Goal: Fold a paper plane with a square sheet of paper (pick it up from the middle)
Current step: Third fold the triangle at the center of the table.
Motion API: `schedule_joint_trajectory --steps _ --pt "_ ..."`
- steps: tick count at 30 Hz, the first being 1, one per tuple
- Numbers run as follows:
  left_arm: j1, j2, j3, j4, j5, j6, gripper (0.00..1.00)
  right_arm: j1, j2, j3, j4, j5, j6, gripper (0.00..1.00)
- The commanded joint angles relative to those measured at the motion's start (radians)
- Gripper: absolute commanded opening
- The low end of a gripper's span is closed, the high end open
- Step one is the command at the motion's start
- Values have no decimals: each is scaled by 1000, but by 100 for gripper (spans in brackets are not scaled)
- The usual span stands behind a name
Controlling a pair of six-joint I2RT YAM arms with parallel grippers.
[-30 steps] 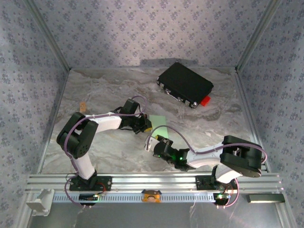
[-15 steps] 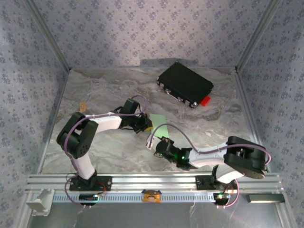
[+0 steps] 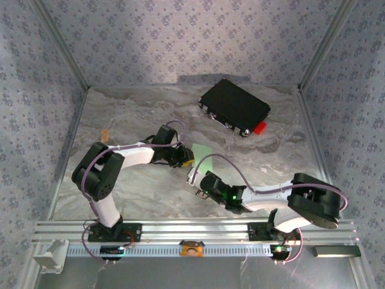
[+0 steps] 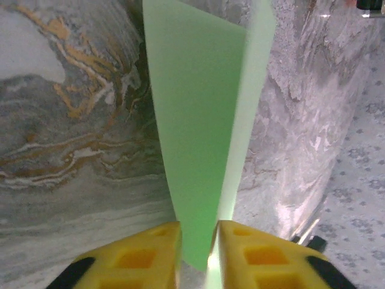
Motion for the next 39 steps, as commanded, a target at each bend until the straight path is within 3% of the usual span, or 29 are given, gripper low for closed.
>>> schedule_joint_trajectory --steps 1,5,11,19,25,31,39 --pt "0 -69 0 -69 -74 43 37 -44 -25 -7 -29 -125 89 0" --pt "5 -117 29 -224 -204 108 53 -122 -24 5 -51 -311 173 0" --pt "15 -133 70 -229 -194 140 55 -230 -29 28 -107 -498 302 0" --pt "10 -53 162 -197 -78 180 40 -330 -25 12 -73 -716 406 0" --pt "-11 53 268 -239 -12 246 30 -350 -30 -3 -32 -764 430 0" --pt "-47 168 371 -324 -46 304 21 -356 -35 -18 -21 -764 429 0" --pt "-58 279 371 -320 -77 322 18 -365 -20 -15 -30 -797 415 0"
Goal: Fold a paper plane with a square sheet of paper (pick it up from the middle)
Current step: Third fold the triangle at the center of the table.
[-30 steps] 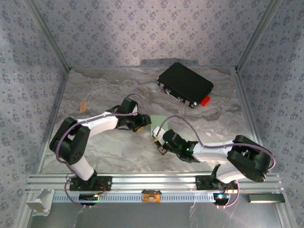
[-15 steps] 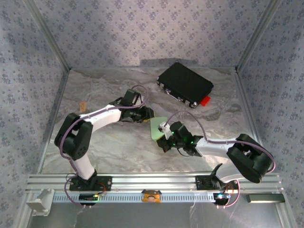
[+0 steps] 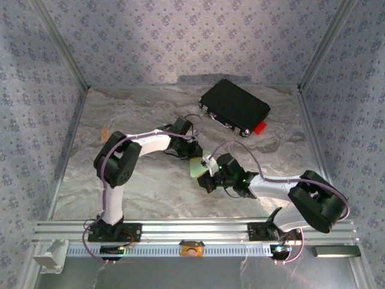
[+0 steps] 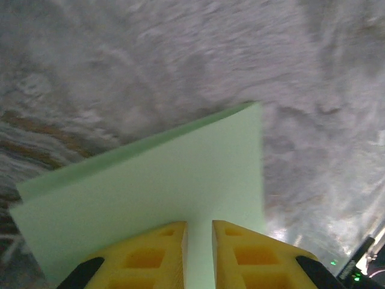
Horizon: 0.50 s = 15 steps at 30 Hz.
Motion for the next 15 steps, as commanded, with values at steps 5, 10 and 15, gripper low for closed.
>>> schedule_joint_trajectory --steps 5,10,15 --pt "-8 57 5 -61 -38 54 17 -22 6 0 -14 -17 10 0" --pt "-9 68 -6 -60 -37 55 17 -84 25 10 -63 -26 34 0" --pt "-9 66 -1 -59 -39 56 16 -142 61 24 -76 -64 57 0"
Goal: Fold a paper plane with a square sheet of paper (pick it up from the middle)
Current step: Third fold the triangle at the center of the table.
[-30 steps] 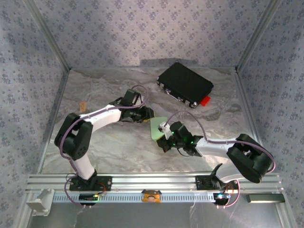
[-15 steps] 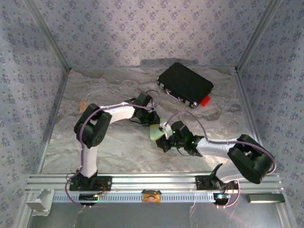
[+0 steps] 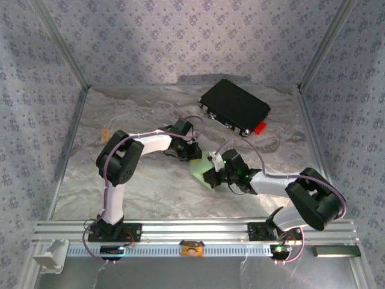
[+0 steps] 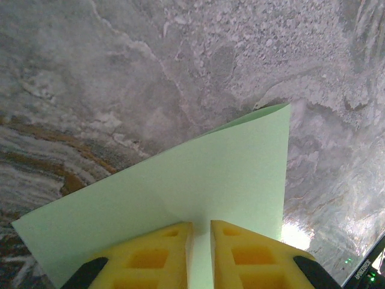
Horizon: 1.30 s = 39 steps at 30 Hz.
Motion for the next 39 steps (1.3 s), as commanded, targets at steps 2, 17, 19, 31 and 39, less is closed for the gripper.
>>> schedule_joint_trajectory --steps 2,17,19,31,39 --pt "-9 43 -3 -55 -39 22 17 -31 41 37 -54 -39 34 0" --pt "-10 38 -1 -52 -34 19 17 -74 95 68 -62 -20 76 0" --pt "-9 36 -1 -52 -36 18 17 -75 103 72 -64 -23 75 0" --pt "-10 37 -2 -53 -37 17 16 -77 130 88 -95 -40 79 0" --pt "-10 35 -4 -53 -37 17 17 -77 129 84 -98 -12 84 0"
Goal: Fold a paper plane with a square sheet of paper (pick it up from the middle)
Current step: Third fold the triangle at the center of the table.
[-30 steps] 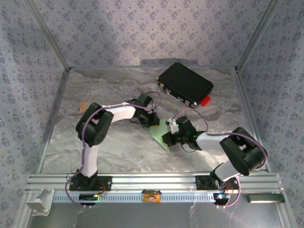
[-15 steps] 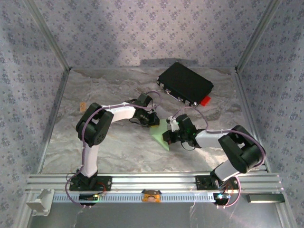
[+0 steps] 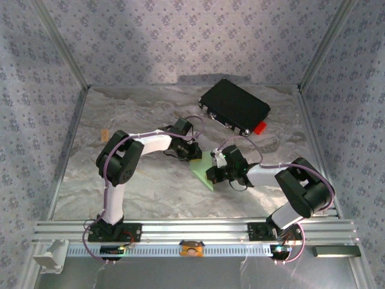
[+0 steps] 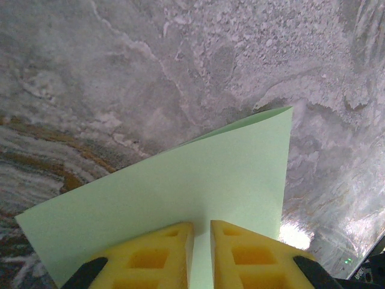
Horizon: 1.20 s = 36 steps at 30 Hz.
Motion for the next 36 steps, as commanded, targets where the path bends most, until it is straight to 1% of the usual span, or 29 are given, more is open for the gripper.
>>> schedule_joint_trajectory --steps 1,5,24,32,36 --pt "-10 35 -3 -53 -37 16 16 -7 13 19 -17 9 17 0" --pt "-10 35 -6 -51 -38 17 17 -12 29 32 -25 10 14 0" --pt "-10 32 -6 -54 -40 17 16 -15 12 26 -54 1 24 0" --pt "-10 31 -10 -52 -42 17 16 -15 -31 10 -62 19 22 0" --pt "-10 35 -5 -53 -38 16 16 -15 -12 15 -54 9 23 0"
